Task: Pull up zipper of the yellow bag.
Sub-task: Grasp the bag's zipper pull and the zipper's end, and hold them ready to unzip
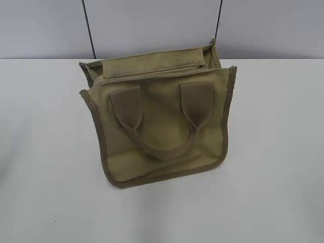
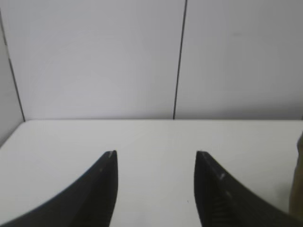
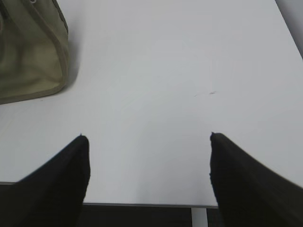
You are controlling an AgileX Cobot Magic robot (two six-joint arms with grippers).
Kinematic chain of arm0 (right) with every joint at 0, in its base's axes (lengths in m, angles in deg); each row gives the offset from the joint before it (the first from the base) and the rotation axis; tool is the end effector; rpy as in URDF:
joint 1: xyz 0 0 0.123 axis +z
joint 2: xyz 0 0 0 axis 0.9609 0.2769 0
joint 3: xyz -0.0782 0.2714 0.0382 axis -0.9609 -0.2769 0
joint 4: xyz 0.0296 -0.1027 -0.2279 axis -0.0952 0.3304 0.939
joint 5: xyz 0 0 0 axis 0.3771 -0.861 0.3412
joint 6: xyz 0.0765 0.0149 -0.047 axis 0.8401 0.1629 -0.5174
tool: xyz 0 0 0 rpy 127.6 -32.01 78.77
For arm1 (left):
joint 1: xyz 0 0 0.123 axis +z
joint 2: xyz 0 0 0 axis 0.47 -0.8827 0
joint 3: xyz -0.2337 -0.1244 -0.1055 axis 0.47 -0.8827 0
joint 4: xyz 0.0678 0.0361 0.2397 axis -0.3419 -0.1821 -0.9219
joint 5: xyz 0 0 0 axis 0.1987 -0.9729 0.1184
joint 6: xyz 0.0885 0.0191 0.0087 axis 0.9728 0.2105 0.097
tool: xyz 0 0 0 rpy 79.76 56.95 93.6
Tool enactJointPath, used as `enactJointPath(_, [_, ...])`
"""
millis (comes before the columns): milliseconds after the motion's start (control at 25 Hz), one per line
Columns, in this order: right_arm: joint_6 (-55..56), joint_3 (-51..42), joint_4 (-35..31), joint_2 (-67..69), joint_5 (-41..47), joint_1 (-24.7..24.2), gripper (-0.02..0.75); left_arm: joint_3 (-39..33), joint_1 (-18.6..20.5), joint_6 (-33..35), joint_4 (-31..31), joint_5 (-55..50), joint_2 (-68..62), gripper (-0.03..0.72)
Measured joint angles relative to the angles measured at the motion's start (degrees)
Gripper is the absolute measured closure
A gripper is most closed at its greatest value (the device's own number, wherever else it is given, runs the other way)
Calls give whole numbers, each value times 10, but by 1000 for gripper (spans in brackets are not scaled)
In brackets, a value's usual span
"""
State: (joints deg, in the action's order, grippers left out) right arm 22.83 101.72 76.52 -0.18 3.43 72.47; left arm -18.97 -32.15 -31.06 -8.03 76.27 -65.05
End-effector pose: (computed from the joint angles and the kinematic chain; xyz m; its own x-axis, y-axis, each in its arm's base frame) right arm -0.0034 0.0090 0.2658 -0.5040 -0.0300 -0.8632 -0.0813 0.9966 0.0128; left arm 0.1297 -0.0057 0.2617 -0.0584 -0.0150 -0.9982 0.0307 0.9994 -0.0168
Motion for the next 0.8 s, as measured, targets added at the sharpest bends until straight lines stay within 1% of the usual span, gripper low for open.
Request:
enactJointPath(160, [0,0,0,0,0,0,162,-9,-58,0,-16,75,-123,311])
enactJointPath(280, [0,0,0,0,0,0,162,-9,-105,-1,-20,169,-232,319])
enactJointPath(400, [0,0,0,0,0,0,162,-9,-143,-18,-58,253,-334,321])
enactJointPath(480, [0,0,0,0,0,0,162,-8,-155,-41,-98,307,-402,328])
enactJointPath(600, [0,0,0,0,0,0,162,-8,-159,-96,-144,401,-510,348])
enactJointPath(720, [0,0,0,0,0,0,162,0,-159,-124,-194,494,-599,366])
enactJointPath(800, [0,0,0,0,0,0,162,16,-159,-134,-237,531,-645,370])
